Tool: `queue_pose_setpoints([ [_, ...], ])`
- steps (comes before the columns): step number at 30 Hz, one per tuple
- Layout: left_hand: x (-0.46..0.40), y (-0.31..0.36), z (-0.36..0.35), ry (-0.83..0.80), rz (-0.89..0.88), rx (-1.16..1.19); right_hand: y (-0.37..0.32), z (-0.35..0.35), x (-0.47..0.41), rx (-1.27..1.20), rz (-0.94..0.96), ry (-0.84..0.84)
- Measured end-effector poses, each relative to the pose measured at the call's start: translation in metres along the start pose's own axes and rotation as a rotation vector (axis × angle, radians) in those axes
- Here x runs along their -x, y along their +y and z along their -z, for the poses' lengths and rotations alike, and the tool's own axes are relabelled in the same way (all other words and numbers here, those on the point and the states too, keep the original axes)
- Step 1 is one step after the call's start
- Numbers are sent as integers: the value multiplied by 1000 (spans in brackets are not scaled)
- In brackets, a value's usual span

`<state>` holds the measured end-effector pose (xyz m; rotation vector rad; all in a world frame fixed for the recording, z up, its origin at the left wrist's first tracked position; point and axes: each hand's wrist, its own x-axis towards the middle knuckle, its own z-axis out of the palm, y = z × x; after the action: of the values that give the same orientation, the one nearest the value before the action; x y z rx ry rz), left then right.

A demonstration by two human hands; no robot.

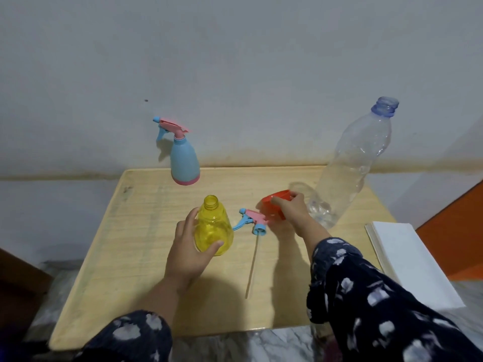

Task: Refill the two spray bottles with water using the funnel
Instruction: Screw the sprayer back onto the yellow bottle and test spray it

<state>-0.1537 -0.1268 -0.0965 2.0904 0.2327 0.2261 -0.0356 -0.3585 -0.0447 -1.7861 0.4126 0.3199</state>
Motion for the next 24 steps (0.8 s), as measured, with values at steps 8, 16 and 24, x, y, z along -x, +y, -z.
queue_pose_setpoints([
  [8, 0, -1, -6, 36, 5, 41, 5, -6, -12, -31, -20, 60],
  [16, 3, 9, -5, -2, 40, 18, 8, -15, 12, 220, 153, 153],
  [24, 0, 20, -4, -32, 53, 56, 23, -41, 30, 634, 195, 169],
])
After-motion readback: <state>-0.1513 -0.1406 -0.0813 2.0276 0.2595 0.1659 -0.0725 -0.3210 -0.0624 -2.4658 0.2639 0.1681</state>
